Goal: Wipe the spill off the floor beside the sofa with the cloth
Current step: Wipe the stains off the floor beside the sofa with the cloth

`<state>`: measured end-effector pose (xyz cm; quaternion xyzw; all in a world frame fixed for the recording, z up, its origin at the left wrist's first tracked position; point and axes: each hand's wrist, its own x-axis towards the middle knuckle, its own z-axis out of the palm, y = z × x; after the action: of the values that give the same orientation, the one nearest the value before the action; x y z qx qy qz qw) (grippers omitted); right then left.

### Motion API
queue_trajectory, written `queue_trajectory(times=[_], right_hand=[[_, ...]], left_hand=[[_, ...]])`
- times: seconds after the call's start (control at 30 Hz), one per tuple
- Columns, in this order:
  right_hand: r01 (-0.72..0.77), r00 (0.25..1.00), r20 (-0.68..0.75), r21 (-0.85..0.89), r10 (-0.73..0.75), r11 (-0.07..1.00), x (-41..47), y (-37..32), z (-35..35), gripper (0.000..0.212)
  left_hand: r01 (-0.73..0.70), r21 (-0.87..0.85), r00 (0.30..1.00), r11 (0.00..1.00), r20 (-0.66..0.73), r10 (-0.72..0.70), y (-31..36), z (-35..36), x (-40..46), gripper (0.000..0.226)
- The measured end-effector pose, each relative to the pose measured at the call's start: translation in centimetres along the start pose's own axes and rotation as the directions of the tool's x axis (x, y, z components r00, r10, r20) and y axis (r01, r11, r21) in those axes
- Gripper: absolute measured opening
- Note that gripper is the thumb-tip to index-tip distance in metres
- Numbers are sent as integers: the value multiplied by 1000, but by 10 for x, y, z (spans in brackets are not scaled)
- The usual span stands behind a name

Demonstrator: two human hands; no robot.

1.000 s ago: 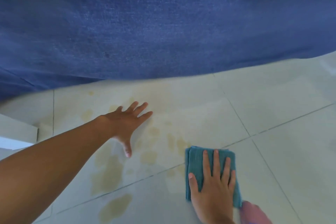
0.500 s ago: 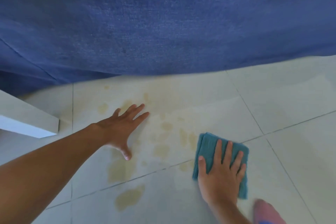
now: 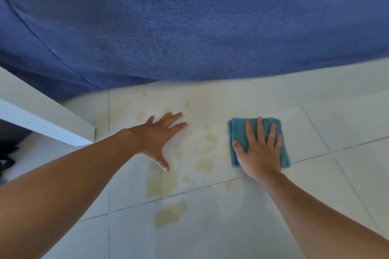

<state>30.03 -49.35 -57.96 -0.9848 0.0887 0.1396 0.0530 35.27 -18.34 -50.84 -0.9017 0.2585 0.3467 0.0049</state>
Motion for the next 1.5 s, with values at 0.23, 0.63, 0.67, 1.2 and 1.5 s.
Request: queue_trajectory(times=[0.23,0.63,0.67,1.2,1.5], right_hand=[[-204,976,-44,170,215,964,-92,-42,29,82],[-19,1000,-3,64,19,998,-20,-69,14,82],[-2,1000,3,60,2,998,-13,-72,10,82],[264,961,-80,-44,-266,964,-101,-78,42,85],[265,956,-142,56,-256,962,-175,-82,61,87]], left_hand=[[61,-7,998,998,5,-61,-18,20,-23,134],[179,-138,980,974,-59,-189,-35,67,-78,130],[185,-133,979,974,-61,-194,-34,71,-81,131],[244,-104,966,964,-62,-251,-35,73,-75,145],[217,-36,976,976,-3,-217,-43,64,-76,149]])
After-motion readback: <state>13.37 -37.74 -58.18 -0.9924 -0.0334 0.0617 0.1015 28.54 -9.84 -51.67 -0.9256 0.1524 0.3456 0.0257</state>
